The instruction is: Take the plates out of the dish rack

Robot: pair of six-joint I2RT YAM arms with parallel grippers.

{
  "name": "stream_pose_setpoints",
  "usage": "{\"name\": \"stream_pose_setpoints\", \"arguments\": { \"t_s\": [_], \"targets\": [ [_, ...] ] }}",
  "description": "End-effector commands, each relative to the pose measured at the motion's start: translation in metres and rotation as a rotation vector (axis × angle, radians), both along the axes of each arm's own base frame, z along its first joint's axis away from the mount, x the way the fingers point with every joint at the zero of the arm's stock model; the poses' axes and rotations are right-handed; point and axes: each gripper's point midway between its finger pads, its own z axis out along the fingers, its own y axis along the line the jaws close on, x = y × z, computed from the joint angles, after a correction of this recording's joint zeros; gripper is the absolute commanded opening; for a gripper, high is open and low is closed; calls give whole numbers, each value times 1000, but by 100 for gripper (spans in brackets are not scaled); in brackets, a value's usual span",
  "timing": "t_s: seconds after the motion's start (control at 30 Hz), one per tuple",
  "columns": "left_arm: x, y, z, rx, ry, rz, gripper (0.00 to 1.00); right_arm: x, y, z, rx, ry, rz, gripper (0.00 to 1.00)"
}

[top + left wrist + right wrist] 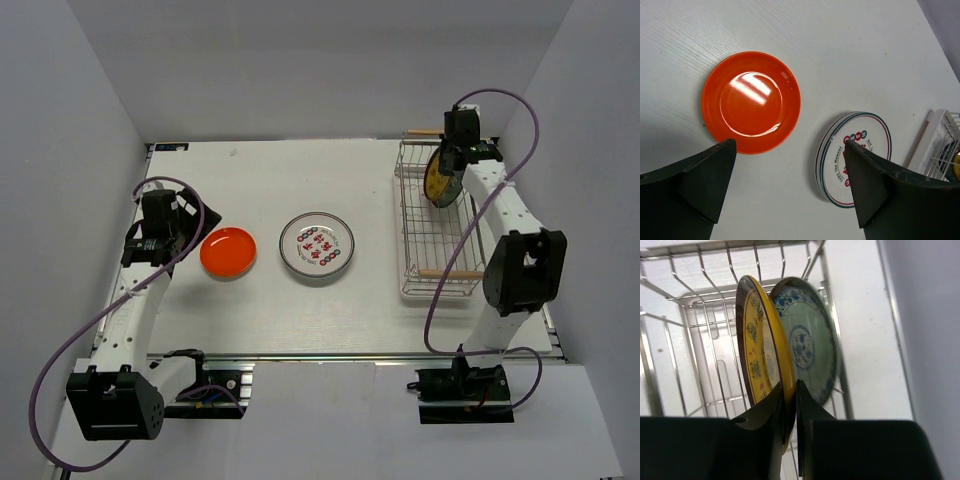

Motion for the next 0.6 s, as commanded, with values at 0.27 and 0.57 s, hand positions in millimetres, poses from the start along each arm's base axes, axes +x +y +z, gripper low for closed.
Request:
{"name": "stream_pose_setpoints", "arguments": {
  "t_s": [0.27,0.57],
  "targets": [
    [7,-75,38,-156,-199,-443,98,-78,23,136,168,-327,162,0],
    [-6,-132,38,-314,-249,-801,98,-148,157,118,685,-192,764,0]
  ]
}}
